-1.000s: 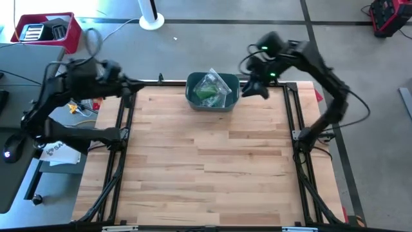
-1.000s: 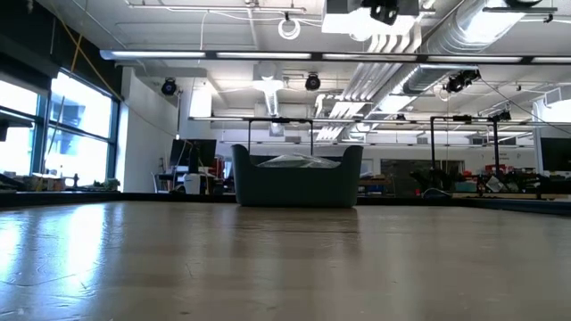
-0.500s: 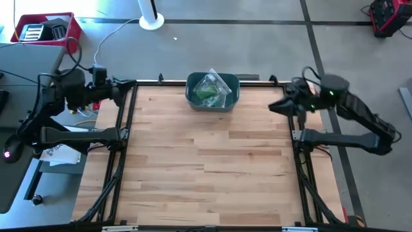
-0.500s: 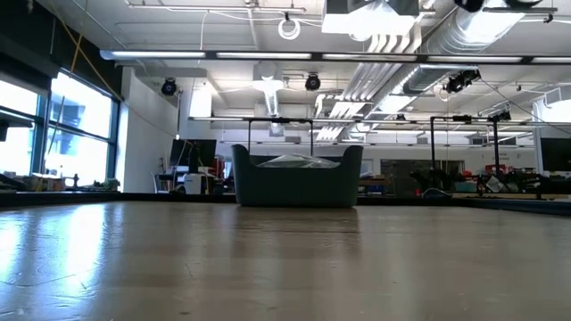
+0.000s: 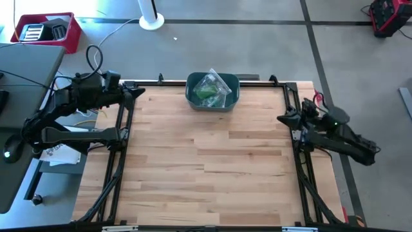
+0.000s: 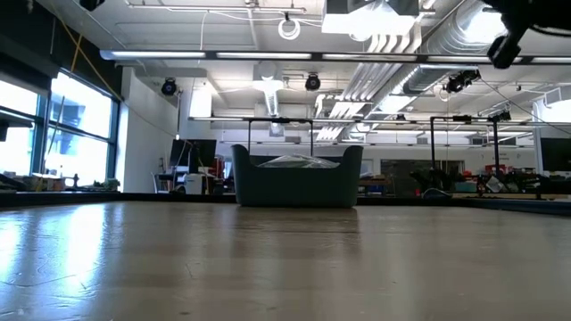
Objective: Roll bandage
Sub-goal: Return to Home Position
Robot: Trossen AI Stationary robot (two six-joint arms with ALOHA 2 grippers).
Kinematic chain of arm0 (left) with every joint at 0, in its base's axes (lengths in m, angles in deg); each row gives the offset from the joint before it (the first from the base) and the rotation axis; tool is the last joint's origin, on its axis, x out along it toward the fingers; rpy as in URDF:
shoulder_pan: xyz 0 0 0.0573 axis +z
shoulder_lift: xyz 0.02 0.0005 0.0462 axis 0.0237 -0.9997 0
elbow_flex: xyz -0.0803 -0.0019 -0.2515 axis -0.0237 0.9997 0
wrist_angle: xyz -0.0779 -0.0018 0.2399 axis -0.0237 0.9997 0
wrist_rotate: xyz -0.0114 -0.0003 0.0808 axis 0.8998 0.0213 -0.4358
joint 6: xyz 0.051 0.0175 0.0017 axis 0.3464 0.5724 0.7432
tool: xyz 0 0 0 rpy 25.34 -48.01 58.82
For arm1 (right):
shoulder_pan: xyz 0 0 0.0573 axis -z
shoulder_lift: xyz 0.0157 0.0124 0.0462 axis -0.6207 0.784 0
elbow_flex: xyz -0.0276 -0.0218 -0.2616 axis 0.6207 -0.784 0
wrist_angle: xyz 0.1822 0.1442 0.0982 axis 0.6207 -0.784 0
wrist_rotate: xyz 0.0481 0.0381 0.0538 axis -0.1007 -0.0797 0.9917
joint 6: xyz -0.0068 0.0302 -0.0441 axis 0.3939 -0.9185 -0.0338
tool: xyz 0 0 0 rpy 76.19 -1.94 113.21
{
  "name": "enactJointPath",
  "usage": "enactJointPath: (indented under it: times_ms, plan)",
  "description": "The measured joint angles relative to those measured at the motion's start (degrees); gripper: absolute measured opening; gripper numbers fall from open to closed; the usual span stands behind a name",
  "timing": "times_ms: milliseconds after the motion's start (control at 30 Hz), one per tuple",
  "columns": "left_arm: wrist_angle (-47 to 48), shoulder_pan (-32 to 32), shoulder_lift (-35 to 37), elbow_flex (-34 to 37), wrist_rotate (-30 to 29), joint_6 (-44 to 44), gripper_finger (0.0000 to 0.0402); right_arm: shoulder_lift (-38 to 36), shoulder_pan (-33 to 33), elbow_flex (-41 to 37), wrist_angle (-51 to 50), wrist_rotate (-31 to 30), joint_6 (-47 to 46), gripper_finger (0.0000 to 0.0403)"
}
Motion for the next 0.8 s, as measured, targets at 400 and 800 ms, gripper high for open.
enactJointPath:
  times_ms: [400,800]
  plan:
    - [2.7,0.0,-0.4,0.0,-1.6,7.8,0.0003,0.7,0.0,-19.5,16.6,-11.7,0.7,0.0007]
    - [2.3,-0.1,3.9,1.9,-2.8,23.6,0.0003,2.2,0.0,-21.7,8.4,-12.4,-1.0,0.0007]
